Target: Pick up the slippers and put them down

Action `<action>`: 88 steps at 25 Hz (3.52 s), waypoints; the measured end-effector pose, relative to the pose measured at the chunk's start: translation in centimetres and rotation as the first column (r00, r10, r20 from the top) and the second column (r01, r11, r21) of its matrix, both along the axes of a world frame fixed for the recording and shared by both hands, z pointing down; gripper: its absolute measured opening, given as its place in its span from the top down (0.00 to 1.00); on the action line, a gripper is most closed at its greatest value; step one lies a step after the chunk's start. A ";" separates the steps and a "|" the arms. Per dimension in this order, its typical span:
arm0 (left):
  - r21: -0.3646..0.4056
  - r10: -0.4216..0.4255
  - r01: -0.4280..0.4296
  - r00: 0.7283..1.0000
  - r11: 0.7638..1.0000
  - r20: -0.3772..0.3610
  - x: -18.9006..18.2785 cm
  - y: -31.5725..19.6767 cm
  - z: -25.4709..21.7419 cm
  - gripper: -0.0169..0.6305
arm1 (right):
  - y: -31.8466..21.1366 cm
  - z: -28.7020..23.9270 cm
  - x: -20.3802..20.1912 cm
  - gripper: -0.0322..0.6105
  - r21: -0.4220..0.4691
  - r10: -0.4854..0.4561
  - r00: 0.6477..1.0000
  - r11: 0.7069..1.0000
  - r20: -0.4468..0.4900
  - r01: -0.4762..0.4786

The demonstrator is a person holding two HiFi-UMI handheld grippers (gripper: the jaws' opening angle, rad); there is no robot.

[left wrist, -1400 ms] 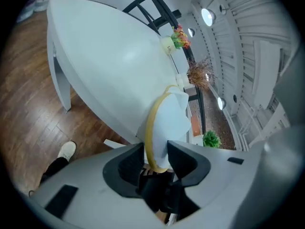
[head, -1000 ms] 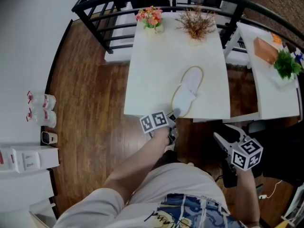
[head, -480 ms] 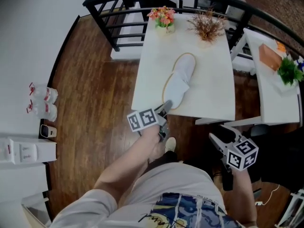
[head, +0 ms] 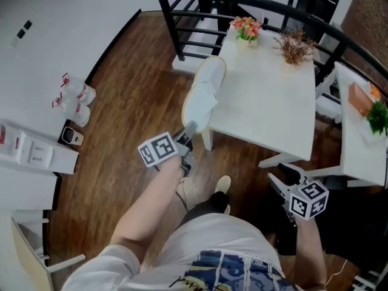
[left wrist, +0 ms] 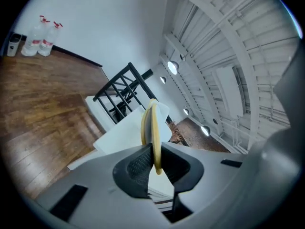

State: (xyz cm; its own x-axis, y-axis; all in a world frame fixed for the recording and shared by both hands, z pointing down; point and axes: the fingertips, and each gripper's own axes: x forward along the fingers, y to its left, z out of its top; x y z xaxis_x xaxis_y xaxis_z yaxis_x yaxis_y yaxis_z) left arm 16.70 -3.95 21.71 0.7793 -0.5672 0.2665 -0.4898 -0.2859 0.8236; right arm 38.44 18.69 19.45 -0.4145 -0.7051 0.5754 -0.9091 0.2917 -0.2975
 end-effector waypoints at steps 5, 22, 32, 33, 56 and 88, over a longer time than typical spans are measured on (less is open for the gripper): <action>0.005 -0.099 0.099 0.995 0.995 0.029 -8.3 1.7 0.4 0.92 | 1.4 2.7 -4.4 0.61 -0.025 -0.056 0.998 0.998 0.034 0.057; -0.185 -0.211 0.223 0.974 0.957 0.082 -29.3 -7.4 23.1 0.92 | -17.8 19.7 -27.0 0.66 -0.299 -0.249 0.968 0.925 -0.017 0.233; -0.271 -0.178 0.187 0.982 0.944 0.058 -31.5 -11.1 43.5 0.92 | -31.7 39.3 -37.9 0.68 -0.338 -0.344 0.939 0.886 -0.024 0.316; -0.278 -0.184 0.192 0.981 0.941 0.055 -31.5 -11.1 46.1 0.92 | -32.0 41.8 -38.2 0.68 -0.348 -0.348 0.937 0.881 -0.020 0.320; -0.539 -0.292 0.348 0.937 0.767 0.190 -32.1 -4.1 101.5 0.71 | -28.1 86.3 -38.3 0.67 -0.503 -0.462 0.887 0.762 0.020 0.409; -0.002 0.212 -0.269 0.755 0.963 0.621 -23.9 7.8 14.2 0.52 | -9.9 14.1 -29.2 0.68 -0.181 -0.300 0.954 0.939 -0.015 0.292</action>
